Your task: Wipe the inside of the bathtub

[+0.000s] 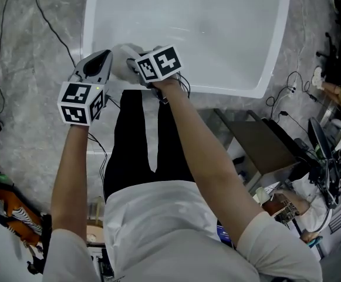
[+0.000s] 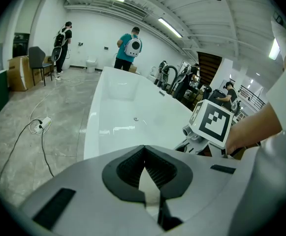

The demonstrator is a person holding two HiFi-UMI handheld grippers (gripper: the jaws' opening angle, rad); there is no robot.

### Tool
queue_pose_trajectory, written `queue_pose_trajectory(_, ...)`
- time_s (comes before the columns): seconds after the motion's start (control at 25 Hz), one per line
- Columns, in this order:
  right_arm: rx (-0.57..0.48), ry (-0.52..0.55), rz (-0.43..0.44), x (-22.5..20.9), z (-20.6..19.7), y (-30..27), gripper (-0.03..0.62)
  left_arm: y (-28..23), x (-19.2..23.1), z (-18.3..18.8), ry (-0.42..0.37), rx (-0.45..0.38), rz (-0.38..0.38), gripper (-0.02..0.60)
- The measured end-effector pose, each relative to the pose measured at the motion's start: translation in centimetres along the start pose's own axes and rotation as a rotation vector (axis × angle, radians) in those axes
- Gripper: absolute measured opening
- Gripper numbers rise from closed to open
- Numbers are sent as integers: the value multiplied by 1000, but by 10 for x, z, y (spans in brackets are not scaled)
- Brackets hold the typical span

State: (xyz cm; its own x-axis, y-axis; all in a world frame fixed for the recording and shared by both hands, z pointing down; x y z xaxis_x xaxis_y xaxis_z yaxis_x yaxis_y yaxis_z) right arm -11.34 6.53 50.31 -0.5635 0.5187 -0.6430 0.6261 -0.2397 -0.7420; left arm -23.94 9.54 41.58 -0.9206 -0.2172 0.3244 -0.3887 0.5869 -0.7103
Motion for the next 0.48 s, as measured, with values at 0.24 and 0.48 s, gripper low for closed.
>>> queue_pose_trajectory(0.24,-9,-15,18,14,9,-18,94,3,12,3,-2,-7,-5,5)
queue_pose_trajectory(0.48,-9,-56,8,4,14,-32,94,-8,6,13,-14,-24,-39,5)
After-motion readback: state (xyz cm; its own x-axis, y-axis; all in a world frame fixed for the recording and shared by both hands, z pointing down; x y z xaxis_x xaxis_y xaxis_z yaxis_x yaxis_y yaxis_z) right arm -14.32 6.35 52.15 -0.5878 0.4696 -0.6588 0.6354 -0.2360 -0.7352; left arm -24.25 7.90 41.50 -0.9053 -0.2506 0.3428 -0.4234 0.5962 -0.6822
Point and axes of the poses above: the fingertips, and each gripper's own axes: y backward along the fingers, x to its left, z out of its top, the point moved 7 cm from there along y, backward along the fingers, and after that the axes turned 1 degree about z, right-handed, at the moved point
